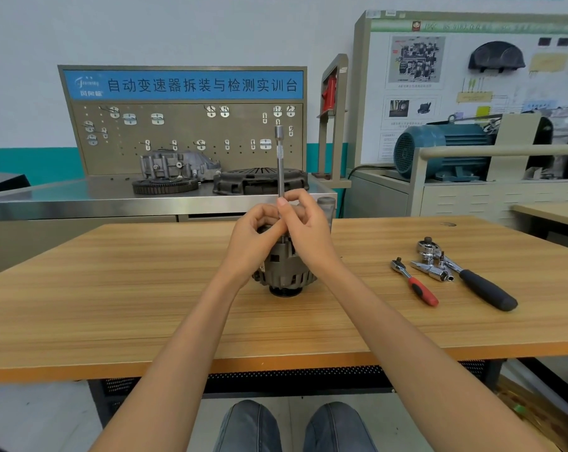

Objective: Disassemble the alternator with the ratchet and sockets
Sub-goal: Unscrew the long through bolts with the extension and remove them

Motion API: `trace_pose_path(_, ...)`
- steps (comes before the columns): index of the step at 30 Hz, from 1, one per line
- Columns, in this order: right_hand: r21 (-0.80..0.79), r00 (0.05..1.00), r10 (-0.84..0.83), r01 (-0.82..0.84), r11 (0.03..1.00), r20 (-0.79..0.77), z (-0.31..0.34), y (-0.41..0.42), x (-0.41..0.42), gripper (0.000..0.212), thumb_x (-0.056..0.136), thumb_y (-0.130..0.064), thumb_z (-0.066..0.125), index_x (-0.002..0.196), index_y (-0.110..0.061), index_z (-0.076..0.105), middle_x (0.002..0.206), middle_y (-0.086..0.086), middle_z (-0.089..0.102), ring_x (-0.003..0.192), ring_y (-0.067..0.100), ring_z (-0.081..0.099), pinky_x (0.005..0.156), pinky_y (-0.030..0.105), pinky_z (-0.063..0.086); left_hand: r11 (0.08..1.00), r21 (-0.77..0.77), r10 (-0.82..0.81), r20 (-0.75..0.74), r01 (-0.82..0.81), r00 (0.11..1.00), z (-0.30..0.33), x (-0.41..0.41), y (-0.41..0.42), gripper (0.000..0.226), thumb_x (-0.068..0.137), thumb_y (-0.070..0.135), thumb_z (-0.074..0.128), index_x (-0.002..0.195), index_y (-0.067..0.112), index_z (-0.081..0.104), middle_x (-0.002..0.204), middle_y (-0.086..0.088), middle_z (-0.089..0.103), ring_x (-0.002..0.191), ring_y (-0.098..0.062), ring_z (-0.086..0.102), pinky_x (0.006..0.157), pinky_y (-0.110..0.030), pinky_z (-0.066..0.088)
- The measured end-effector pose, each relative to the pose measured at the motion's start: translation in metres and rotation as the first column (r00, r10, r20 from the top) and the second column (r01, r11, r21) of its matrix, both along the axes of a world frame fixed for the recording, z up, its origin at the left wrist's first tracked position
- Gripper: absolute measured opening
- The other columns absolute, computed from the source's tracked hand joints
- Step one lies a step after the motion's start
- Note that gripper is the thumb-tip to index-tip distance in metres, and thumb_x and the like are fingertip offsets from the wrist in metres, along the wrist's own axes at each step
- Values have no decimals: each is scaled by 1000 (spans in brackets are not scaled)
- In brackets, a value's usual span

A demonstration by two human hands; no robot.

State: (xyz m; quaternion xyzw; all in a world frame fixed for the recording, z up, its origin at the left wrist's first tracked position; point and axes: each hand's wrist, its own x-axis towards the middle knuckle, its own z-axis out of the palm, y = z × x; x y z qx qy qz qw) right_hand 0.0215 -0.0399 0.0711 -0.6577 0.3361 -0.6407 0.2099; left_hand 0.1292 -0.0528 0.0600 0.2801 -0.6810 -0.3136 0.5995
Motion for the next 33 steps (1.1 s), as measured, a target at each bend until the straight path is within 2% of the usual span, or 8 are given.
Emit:
trace_pose_path(5, 9, 1000, -1, 1, 1000, -28, 1, 0, -2, 17, 100, -21, 43, 104, -17, 59, 97, 2, 65, 97, 16, 63, 86, 34, 53, 1000, 11, -28, -1, 28, 1000, 0, 0, 0, 11, 95, 15, 56, 100, 12, 66, 88, 3, 72, 84, -6, 67, 70, -16, 50)
trace_pose_path(8, 18, 1000, -11, 11, 1000, -24, 2, 0, -2, 23, 101, -19, 40, 109, -11, 60, 102, 4, 64, 101, 17, 61, 91, 36, 51, 999, -7, -32, 5, 33, 999, 0, 1, 0, 13, 96, 14, 55, 95, 15, 68, 86, 6, 71, 84, -4, 66, 71, -14, 49)
trace_pose_path(14, 41, 999, 36, -37, 998, 32, -1, 2, -2, 8, 96, -28, 51, 104, -26, 52, 83, -5, 69, 84, 4, 66, 71, 15, 51, 1000, -14, -11, 14, 11, 1000, -1, 0, 0, 8, 93, 16, 59, 91, 21, 65, 77, 12, 70, 76, -3, 64, 66, -15, 50)
trace_pose_path(17, 15, 999, 33, -33, 999, 16, -1, 2, -2, 3, 97, -24, 51, 98, -21, 51, 74, -4, 68, 77, 7, 67, 67, 17, 51, 1000, -12, -8, 11, 8, 1000, -1, -1, 0, 8, 92, 16, 60, 90, 22, 64, 74, 13, 68, 74, -3, 62, 65, -16, 50)
trace_pose_path(21, -7, 1000, 9, -9, 1000, -13, 0, 1, -2, 7, 99, -24, 47, 98, -21, 53, 77, -3, 64, 77, 8, 64, 66, 19, 49, 1000, -13, -17, 16, 17, 1000, 0, -1, 1, 8, 94, 16, 58, 96, 20, 65, 81, 9, 70, 79, -5, 65, 69, -17, 52)
trace_pose_path(26, 18, 999, 7, -6, 1000, -39, 0, -1, -5, 20, 100, -22, 42, 111, -14, 58, 101, 2, 66, 97, 11, 63, 81, 23, 53, 1000, -24, -7, 34, 8, 999, 0, 0, 1, 15, 95, 11, 55, 105, 11, 67, 94, 1, 72, 89, -7, 66, 76, -17, 51)
trace_pose_path(31, 13, 1000, 19, -18, 1000, -16, 1, 0, -3, 21, 101, -20, 40, 108, -14, 60, 99, 0, 65, 98, 13, 62, 84, 23, 51, 1000, -19, 10, 37, -9, 999, -1, -1, -1, 7, 94, 12, 58, 95, 15, 64, 84, 2, 68, 78, -3, 63, 67, -14, 49)
trace_pose_path(33, 25, 1000, 24, -24, 999, 1, 1, 1, -2, 19, 99, -24, 46, 108, -16, 59, 94, -2, 67, 92, 7, 64, 76, 17, 51, 1000, -16, 17, 33, -17, 999, -1, -1, -2, 7, 93, 14, 60, 91, 20, 63, 79, 8, 67, 75, -1, 62, 65, -14, 48)
